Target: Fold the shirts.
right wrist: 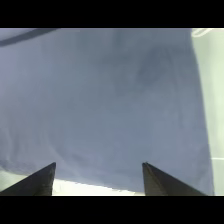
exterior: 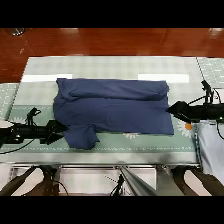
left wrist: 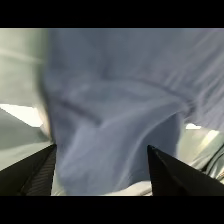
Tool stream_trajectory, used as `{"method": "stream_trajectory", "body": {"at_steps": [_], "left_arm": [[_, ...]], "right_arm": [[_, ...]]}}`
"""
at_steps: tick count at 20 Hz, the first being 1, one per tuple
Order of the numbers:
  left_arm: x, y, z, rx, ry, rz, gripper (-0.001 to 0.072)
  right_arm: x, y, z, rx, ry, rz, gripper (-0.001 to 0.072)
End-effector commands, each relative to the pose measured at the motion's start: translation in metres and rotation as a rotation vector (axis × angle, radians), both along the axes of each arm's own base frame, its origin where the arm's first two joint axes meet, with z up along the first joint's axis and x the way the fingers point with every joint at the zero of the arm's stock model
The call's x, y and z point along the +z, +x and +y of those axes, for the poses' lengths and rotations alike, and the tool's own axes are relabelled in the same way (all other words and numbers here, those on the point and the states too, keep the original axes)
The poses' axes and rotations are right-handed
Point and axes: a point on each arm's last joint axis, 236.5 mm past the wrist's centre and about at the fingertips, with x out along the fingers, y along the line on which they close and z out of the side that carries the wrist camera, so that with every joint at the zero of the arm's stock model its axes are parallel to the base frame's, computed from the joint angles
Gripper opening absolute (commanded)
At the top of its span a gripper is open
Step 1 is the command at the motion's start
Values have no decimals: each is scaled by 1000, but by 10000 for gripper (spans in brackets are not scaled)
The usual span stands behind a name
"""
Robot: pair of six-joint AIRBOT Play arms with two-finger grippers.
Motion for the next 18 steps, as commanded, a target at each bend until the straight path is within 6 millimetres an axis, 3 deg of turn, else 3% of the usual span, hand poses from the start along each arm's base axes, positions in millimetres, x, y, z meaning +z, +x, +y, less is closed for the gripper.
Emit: {"method": "stream_trajectory", "body": {"at_steps": [1, 2, 3, 4, 6, 7, 9, 10, 12, 15, 18], "left_arm": [[-16, 6, -7, -2, 34, -71, 701], [-18, 4, -11, -31, 34, -74, 695], [-20, 2, -14, -45, 35, -69, 602], [-21, 1, -15, -51, 34, -64, 443], [-20, -1, -17, -56, 24, -58, 27], [-19, 0, -18, -59, 20, -57, 22], [-18, 1, -17, -59, 21, -60, 22], [-18, 1, -17, -59, 22, -61, 22], [-18, 1, -17, -59, 21, -60, 22], [-18, 1, -17, -59, 21, -60, 22], [-18, 1, -17, -59, 21, -60, 22]], "right_arm": [[3, 1, 5, -6, 28, -3, 630], [4, 3, 4, -17, 29, -7, 630], [4, 6, -4, -49, 27, -12, 630], [3, 6, -16, -84, 14, -11, 630], [-21, -19, -71, -213, -120, 124, 628], [-29, -41, -91, -252, -168, 217, 625], [-41, -82, -100, -227, -197, 359, 624], [-50, -99, -99, -204, -209, 418, 624], [-66, -119, -77, -187, -142, 485, 624], [-77, -117, -46, -160, -15, 461, 623], [-78, -88, -33, -196, 81, 383, 623]]}}
